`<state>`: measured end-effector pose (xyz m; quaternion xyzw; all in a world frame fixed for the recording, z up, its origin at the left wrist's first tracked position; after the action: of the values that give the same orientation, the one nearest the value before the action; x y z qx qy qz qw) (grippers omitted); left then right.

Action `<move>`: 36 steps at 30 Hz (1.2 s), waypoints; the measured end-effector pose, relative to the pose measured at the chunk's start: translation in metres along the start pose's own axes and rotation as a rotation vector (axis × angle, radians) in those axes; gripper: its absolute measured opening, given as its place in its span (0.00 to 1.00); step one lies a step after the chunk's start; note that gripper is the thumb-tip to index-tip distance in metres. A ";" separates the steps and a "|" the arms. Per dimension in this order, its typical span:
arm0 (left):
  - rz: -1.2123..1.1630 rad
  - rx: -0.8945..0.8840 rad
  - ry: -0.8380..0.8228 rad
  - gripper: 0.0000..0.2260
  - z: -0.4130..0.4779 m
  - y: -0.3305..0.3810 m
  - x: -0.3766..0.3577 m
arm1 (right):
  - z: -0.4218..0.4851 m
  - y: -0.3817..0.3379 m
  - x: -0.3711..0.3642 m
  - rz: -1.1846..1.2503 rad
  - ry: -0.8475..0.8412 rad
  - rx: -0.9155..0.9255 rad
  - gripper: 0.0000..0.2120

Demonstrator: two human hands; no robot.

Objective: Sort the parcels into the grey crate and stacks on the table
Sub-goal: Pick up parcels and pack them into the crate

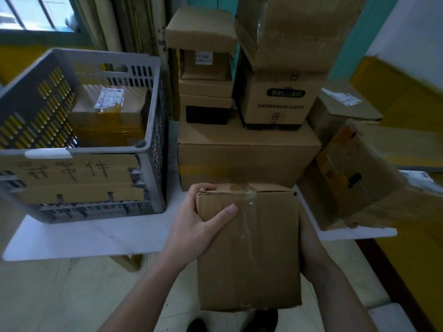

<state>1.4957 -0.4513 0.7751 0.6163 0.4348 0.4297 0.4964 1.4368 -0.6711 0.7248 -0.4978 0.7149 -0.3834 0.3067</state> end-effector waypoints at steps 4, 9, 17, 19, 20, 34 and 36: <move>0.036 -0.016 0.008 0.24 0.000 -0.001 0.000 | -0.007 -0.011 -0.007 0.018 -0.035 0.055 0.23; 0.027 -0.004 0.022 0.23 0.000 -0.003 0.000 | -0.012 -0.019 -0.013 -0.037 -0.057 0.068 0.24; -0.054 0.071 0.235 0.23 0.005 -0.021 0.022 | -0.013 -0.027 -0.011 -0.196 -0.269 0.242 0.32; -0.109 0.133 0.286 0.26 0.006 -0.029 0.027 | -0.014 -0.026 -0.014 -0.240 -0.316 0.260 0.35; -0.140 0.167 0.307 0.27 0.006 -0.033 0.028 | -0.014 -0.025 -0.015 -0.247 -0.323 0.269 0.35; -0.251 0.312 0.423 0.34 0.006 -0.048 0.040 | -0.009 -0.025 -0.010 -0.281 -0.229 0.162 0.21; -0.215 0.328 0.408 0.29 0.006 -0.048 0.043 | -0.006 -0.020 -0.005 -0.314 -0.173 0.071 0.27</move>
<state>1.5066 -0.4049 0.7310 0.5395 0.6525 0.4135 0.3350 1.4428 -0.6689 0.7458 -0.6233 0.5852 -0.4074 0.3209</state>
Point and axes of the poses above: each hand's wrist, its own z-axis towards the middle knuckle, its own x-axis out of the back of the hand, y = z × x, the point moved 6 cm from there along z, towards the middle knuckle, and after that the axes turned 1 degree about z, right-handed, at the moved point
